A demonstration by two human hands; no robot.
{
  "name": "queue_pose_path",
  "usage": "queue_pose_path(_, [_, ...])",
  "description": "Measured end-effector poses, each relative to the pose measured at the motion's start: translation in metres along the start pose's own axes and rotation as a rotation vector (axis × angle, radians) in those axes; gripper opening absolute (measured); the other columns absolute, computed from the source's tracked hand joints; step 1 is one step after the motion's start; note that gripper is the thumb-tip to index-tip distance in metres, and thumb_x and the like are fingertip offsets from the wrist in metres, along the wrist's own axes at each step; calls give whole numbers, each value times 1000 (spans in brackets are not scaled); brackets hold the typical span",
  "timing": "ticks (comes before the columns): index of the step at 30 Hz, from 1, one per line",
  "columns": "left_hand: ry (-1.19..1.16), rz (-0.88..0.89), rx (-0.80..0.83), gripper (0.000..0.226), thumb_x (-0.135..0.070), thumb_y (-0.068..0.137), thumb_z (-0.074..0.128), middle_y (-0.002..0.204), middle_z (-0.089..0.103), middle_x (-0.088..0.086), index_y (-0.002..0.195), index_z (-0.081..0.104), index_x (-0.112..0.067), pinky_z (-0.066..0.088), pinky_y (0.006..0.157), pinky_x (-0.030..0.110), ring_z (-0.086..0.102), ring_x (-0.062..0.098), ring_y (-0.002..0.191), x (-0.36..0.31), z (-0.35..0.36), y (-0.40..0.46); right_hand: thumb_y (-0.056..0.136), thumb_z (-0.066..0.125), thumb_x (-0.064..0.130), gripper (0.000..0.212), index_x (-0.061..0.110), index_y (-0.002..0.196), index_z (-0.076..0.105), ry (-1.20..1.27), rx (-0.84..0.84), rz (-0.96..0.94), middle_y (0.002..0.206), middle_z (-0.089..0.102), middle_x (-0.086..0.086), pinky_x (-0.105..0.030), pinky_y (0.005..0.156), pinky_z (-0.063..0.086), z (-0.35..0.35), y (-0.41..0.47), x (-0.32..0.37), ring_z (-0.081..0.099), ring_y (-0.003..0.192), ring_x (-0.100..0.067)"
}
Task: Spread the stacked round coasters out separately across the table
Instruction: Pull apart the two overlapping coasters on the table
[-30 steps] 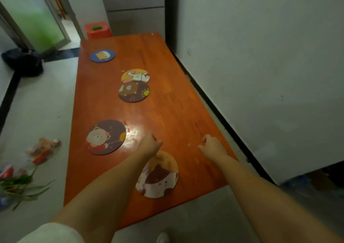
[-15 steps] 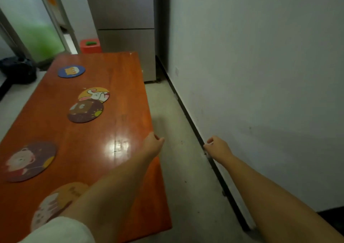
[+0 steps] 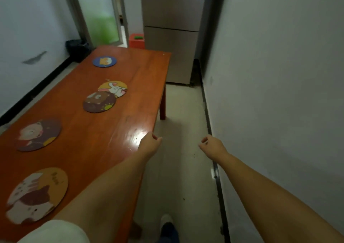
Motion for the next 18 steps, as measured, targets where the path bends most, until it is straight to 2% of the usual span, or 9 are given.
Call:
queue_pose_path(1, [-39, -31, -18, 20, -23, 88, 59, 90, 64, 21, 76, 46, -14, 49, 81, 39, 61, 34, 89, 6, -6, 13, 89, 56, 24, 26, 8, 109, 60, -20, 17, -32, 112, 66, -14, -37, 88, 49, 3, 14, 13, 61, 101, -30])
queue_pose_path(4, [-93, -113, -48, 29, -24, 88, 55, 67, 47, 5, 66, 37, -21, 49, 78, 44, 48, 26, 78, 19, -20, 53, 90, 57, 28, 29, 8, 112, 59, -81, 60, -138, 113, 64, -14, -37, 86, 49, 11, 57, 53, 61, 102, -30])
queue_pose_path(6, [-117, -141, -76, 30, -24, 88, 56, 65, 43, 3, 65, 36, -21, 43, 71, 40, 47, 26, 77, 20, -31, 77, 91, 57, 29, 30, 8, 112, 59, -127, 80, -182, 113, 65, -13, -39, 88, 50, 13, 86, 78, 61, 102, -29])
queue_pose_path(10, [-135, -186, -158, 31, -26, 87, 59, 72, 49, 4, 65, 37, -23, 39, 67, 33, 49, 27, 75, 17, -67, 114, 90, 58, 26, 26, 5, 106, 63, -195, 115, -251, 111, 67, -16, -40, 88, 50, 15, 140, 134, 62, 102, -30])
queue_pose_path(13, [-140, -230, -207, 32, -26, 89, 57, 71, 46, 2, 65, 36, -24, 37, 59, 31, 46, 23, 65, 20, -104, 132, 89, 58, 23, 26, 4, 105, 64, -216, 157, -335, 112, 68, -18, -38, 87, 49, 28, 170, 185, 63, 104, -33])
queue_pose_path(18, [-177, -378, -383, 35, -20, 91, 56, 68, 40, -2, 64, 34, -22, 33, 68, 33, 44, 25, 79, 59, -165, 147, 89, 58, 26, 28, 5, 108, 63, -303, 294, -507, 113, 67, -16, -33, 81, 46, 83, 203, 276, 61, 104, -32])
Point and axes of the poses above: each hand's wrist, its own y-axis towards the middle knuckle, its own z-axis out of the palm, x = y × z, the point moved 5 cm from there along y, towards the middle knuckle
